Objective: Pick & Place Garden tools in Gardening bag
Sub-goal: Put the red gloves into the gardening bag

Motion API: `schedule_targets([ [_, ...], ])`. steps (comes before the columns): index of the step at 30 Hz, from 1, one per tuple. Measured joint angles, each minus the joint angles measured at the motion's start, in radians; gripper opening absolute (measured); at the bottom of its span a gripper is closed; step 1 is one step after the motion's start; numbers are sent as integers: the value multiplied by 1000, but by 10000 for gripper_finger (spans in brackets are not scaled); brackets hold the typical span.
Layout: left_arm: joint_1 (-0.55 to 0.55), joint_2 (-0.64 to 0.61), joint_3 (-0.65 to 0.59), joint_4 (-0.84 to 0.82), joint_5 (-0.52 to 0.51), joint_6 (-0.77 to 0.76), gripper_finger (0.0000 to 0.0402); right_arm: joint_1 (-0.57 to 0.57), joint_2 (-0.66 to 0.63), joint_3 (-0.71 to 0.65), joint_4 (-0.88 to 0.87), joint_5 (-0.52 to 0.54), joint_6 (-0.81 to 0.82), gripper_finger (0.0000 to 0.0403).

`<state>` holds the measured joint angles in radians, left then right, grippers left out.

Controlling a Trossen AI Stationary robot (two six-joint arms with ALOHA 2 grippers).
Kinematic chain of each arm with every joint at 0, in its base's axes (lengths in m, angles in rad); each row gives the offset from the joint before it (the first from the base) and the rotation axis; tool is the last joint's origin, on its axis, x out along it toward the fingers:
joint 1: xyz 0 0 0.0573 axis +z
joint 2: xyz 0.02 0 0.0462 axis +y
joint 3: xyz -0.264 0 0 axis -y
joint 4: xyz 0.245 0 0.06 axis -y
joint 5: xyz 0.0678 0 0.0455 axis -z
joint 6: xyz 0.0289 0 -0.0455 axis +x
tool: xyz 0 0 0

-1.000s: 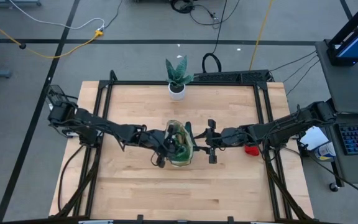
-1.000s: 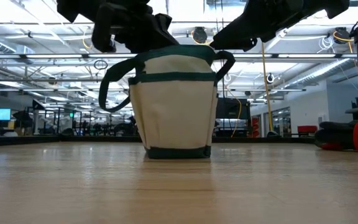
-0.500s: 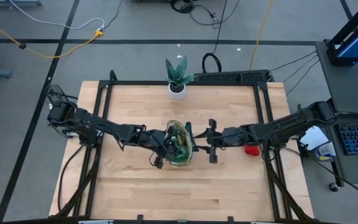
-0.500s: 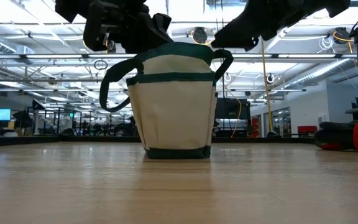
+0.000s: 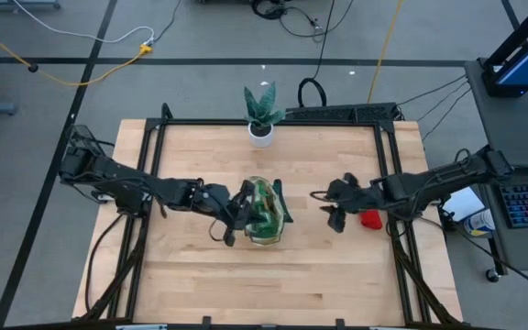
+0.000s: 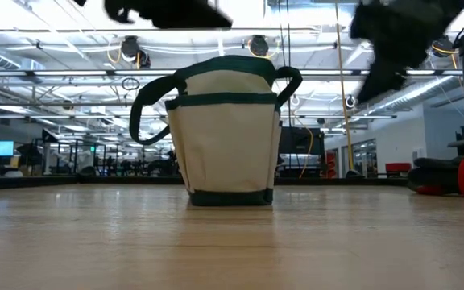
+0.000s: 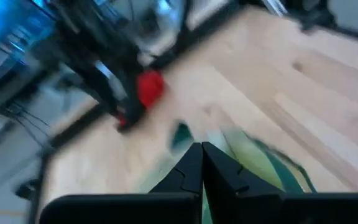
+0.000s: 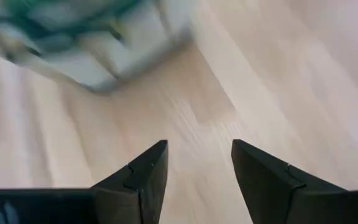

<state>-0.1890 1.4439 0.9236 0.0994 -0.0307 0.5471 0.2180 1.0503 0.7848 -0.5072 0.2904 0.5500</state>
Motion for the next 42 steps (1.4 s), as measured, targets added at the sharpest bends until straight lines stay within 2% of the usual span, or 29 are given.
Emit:
schedule_targets([
  [6, -2, -48, 3, -40, -89, -33, 10, -7, 7, -1, -305, -3, 245, 171],
  [12, -12, -60, 2, -64, -145, -32, 16, -22, 22, 0, -522, -13, 480, 171],
  [17, -20, -60, 2, -75, -155, -52, 4, -27, 32, -16, -583, -88, 594, 171],
  [23, -22, -60, 2, -75, -187, -185, 26, -27, 32, -108, -512, -183, 593, 171],
  [32, -21, -60, 2, -74, -268, -214, 31, -27, 28, -136, -518, -164, 573, 171],
  [37, -21, -52, 3, -71, -269, -283, 31, -27, 28, -96, -542, -164, 501, 171],
  [42, -13, -50, 3, -75, -318, -258, 31, -26, 27, -47, -616, -132, 478, 171],
])
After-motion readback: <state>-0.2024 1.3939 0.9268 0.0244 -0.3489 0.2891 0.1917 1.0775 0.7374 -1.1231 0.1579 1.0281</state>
